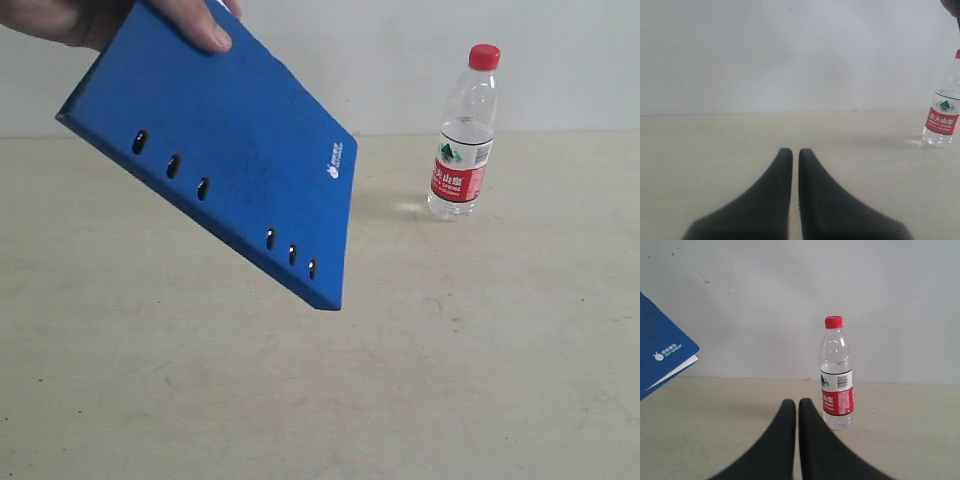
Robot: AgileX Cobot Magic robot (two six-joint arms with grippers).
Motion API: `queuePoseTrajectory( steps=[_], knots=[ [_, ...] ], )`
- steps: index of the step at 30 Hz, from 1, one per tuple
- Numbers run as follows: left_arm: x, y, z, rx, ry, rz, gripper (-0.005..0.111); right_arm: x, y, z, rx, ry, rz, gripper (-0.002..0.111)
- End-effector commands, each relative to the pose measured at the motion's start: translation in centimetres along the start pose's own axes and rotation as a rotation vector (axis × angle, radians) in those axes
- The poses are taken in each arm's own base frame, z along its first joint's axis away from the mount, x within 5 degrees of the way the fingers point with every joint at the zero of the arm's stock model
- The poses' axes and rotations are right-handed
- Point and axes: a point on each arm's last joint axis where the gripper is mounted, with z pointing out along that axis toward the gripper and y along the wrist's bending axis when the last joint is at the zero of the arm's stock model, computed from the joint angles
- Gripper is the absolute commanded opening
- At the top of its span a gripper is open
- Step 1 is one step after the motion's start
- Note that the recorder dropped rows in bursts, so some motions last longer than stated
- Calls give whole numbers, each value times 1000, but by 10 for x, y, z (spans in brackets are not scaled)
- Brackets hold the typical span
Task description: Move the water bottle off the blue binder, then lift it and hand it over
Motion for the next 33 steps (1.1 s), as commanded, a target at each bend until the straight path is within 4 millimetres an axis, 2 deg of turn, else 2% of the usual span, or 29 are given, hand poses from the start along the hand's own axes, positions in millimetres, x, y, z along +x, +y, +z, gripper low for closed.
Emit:
queuePoseTrajectory(
  steps=[1,4,8,12,15,20,23,25,28,33],
  knots=[
    [-1,0,0,-1,-13,-10,4,1,-10,-1,110,-2,-1,0],
    [-1,0,0,-1,-13,-10,4,-5,-3,-1,34,-21,28,0],
    [-2,0,0,-1,-17,-10,4,-34,11,-4,-60,-106,33,0],
    [-2,0,0,-1,-17,-10,4,-62,15,-9,-8,-198,-8,0],
    [-2,0,0,-1,-17,-10,4,-84,19,-15,29,-267,-69,0],
    [-2,0,0,-1,-17,-10,4,-131,34,-34,26,-414,-290,0],
    [-2,0,0,-1,-17,-10,4,-146,43,-43,-24,-467,-329,0],
    [-2,0,0,-1,-17,-10,4,-146,44,-43,-42,-461,-297,0],
    [-2,0,0,-1,-17,-10,4,-141,37,-40,-3,-386,-155,0],
    [-2,0,0,-1,-17,-10,4,-122,22,-33,123,-239,-71,0]
  ],
)
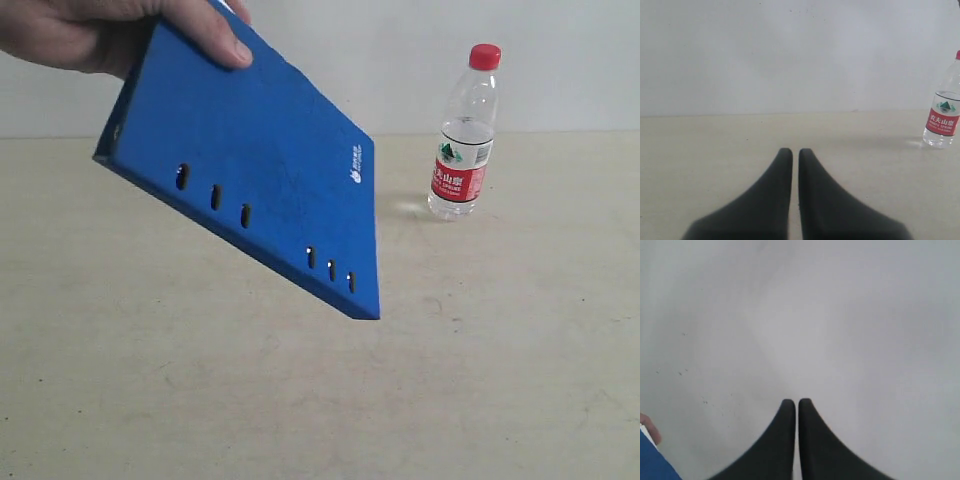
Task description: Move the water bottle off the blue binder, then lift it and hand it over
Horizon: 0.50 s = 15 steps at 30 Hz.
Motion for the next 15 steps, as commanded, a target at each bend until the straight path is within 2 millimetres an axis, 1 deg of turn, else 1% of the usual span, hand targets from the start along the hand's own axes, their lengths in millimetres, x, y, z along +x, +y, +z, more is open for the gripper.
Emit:
queuePoseTrajectory(
  steps=[1,2,6,7,8,9,10,13,15],
  knots=[
    [-1,0,0,-2,-13,-10,4,24,-11,1,117,129,68,0],
    [-1,0,0,-2,-13,-10,4,31,-13,1,136,144,78,0],
    [-1,0,0,-2,-13,-10,4,89,-25,0,232,186,135,0],
    [-1,0,0,-2,-13,-10,4,106,-27,-2,253,211,151,0],
    [-1,0,0,-2,-13,-10,4,139,-30,-9,285,277,188,0],
    [-1,0,0,-2,-13,-10,4,143,-30,-11,294,277,201,0],
    [-1,0,0,-2,-13,-10,4,155,-25,-14,246,418,198,0],
    [-1,0,0,-2,-13,-10,4,161,-23,-17,227,501,170,0],
    [-1,0,0,-2,-13,-10,4,171,-23,-24,242,641,163,0]
  ],
)
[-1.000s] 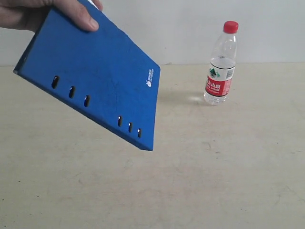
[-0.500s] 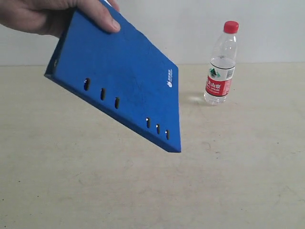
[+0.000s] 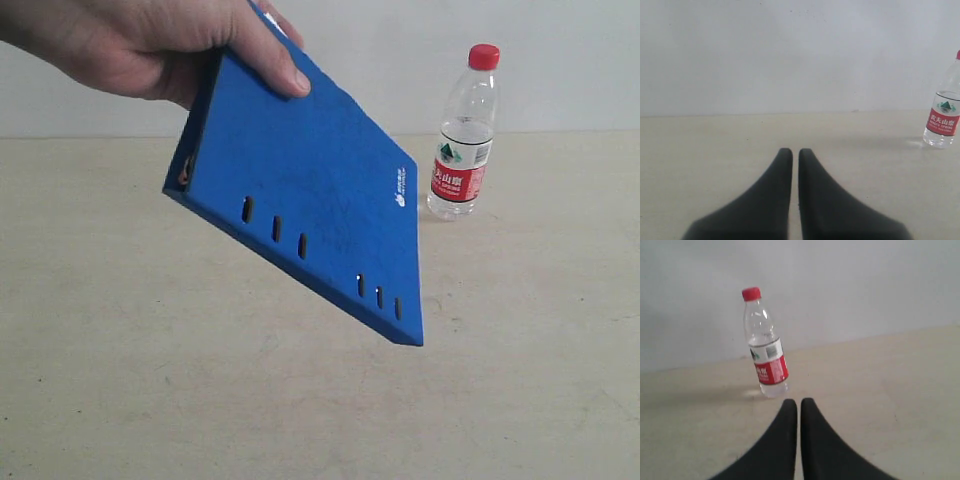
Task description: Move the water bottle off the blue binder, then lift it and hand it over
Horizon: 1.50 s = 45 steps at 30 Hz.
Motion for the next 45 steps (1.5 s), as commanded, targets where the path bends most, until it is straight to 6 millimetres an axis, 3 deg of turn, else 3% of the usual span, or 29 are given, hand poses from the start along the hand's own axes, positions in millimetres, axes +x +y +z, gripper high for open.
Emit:
queuePoseTrajectory(
  steps=[1,5,18,25,45],
  knots=[
    [-1,0,0,0,-13,-10,4,16,-6,-2,64,169,-88,0],
    [-1,0,0,0,-13,-10,4,15,-13,-2,131,165,-194,0],
    [-1,0,0,0,-13,-10,4,16,-14,-3,168,172,-111,0],
    [-2,0,0,1,-16,-10,4,17,-18,-3,214,197,-222,0],
    [-2,0,0,1,-16,-10,4,17,-16,-3,203,184,-120,0]
  ],
)
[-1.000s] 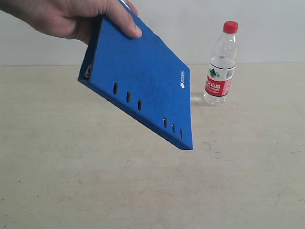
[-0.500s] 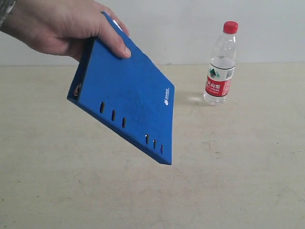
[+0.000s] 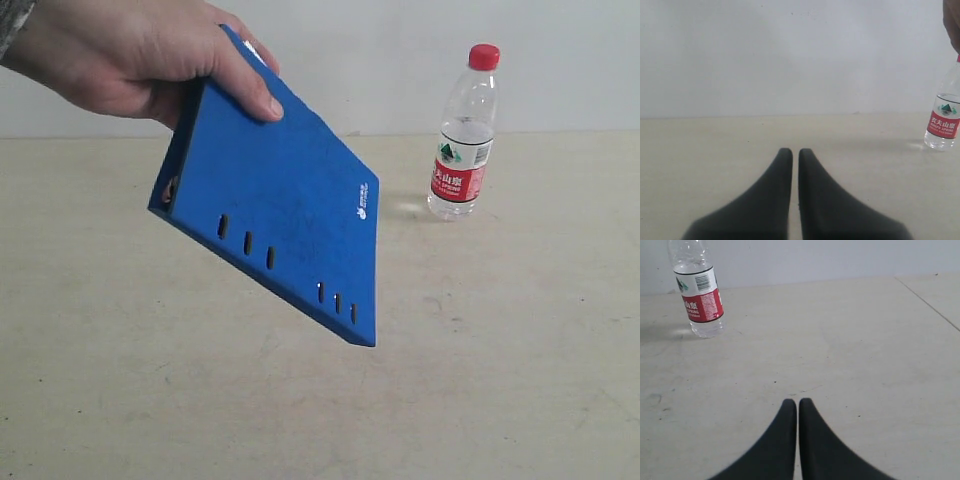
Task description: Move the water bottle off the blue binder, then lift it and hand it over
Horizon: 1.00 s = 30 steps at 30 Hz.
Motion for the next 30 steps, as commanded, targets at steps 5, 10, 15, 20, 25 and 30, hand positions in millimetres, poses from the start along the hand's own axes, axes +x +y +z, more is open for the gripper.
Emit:
queuePoseTrajectory(
  steps=[5,10,15,20,25,30],
  knots=[
    [-1,0,0,4,-9,-8,4,-1,0,0,5,-8,10,0],
    [-1,0,0,4,-9,-8,4,-1,0,0,5,-8,10,0],
    [-1,0,0,1,-9,53,4,-1,0,0,5,-8,10,0],
    [-3,-2,-1,31,-37,-227,4,-1,0,0,5,-8,12,0],
    [-8,3,-1,-36,-110,-520,4,-1,0,0,5,-14,12,0],
    [-9,7,-2,-98,-140,-553,4,-1,0,0,5,-14,12,0]
  ],
)
